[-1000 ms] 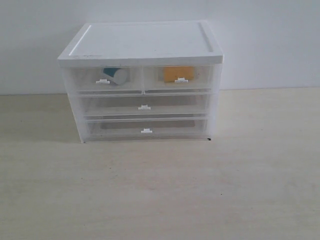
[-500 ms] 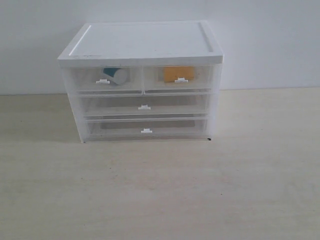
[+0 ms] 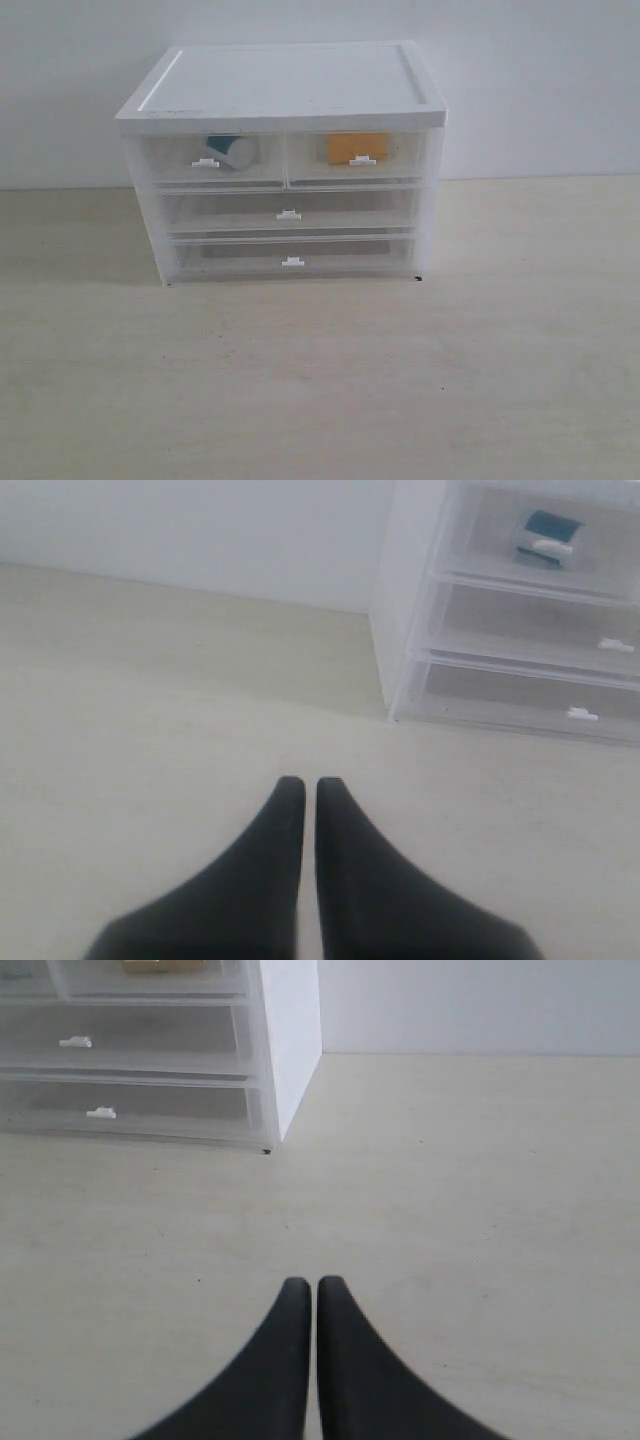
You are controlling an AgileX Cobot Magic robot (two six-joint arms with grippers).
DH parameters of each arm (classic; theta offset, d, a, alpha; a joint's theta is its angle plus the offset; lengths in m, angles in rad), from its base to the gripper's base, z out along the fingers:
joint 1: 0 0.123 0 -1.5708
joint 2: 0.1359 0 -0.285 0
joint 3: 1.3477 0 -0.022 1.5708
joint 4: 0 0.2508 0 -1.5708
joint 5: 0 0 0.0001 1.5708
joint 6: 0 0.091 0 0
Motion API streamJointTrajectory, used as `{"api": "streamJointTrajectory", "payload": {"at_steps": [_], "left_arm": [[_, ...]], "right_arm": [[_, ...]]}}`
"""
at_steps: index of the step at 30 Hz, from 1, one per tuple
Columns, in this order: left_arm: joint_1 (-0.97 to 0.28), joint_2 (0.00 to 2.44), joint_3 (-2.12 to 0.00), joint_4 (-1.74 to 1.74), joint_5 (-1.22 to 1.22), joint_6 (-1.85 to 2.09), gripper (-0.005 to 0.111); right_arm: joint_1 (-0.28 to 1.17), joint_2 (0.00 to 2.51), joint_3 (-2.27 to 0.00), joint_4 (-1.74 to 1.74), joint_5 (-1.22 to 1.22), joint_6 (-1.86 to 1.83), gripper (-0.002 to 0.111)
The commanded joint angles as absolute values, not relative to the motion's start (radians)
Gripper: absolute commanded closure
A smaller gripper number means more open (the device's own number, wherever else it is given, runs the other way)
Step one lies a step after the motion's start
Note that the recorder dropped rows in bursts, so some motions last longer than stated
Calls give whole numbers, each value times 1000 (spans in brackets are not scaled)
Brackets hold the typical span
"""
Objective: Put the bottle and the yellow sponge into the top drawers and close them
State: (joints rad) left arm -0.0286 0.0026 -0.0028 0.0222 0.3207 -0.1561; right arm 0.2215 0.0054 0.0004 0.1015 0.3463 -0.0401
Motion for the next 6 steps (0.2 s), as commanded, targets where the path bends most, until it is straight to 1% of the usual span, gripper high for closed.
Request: {"api": "streamJointTrajectory", "payload": {"at_steps": [1,6], "left_arm": [[-33,0,0,26,318,-166,103],[-33,0,0,26,318,-166,103]], "right_arm": [[219,0,0,93,341,-37,108],[219,0,0,93,341,-35,108]]}}
